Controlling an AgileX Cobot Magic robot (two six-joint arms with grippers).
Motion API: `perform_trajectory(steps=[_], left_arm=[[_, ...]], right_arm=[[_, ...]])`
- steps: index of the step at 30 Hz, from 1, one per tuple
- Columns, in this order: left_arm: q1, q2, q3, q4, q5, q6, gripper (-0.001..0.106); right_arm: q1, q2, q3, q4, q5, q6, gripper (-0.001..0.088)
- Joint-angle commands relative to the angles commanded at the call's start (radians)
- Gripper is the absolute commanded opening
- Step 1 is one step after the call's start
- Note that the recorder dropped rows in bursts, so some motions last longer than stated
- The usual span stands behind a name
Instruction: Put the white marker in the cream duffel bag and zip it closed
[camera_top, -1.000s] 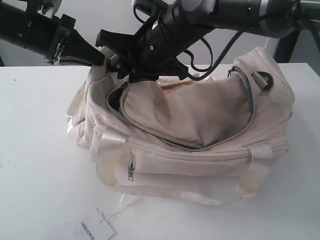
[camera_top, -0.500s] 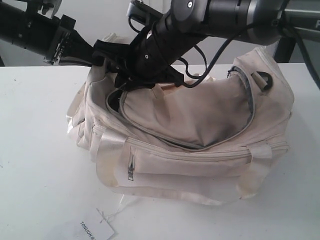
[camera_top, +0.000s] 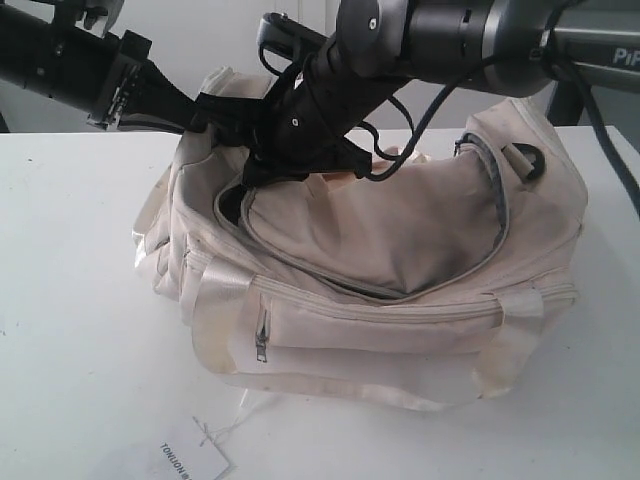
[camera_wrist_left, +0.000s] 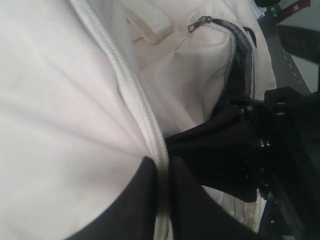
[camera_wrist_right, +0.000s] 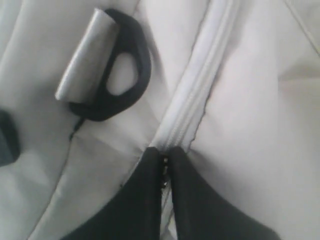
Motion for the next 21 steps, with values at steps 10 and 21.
perform_trajectory(steps=[10, 21], left_arm=[[0.000, 0.000, 0.000, 0.063, -0.024, 0.000, 0.000], [0.000, 0.000, 0.000, 0.087, -0.067, 0.000, 0.000]], right_arm=[[0.000, -0.011, 0.000, 0.013, 0.018, -0.005, 0.0000], [0.000, -0.028, 0.000, 0.031, 0.124, -0.094, 0.0000]])
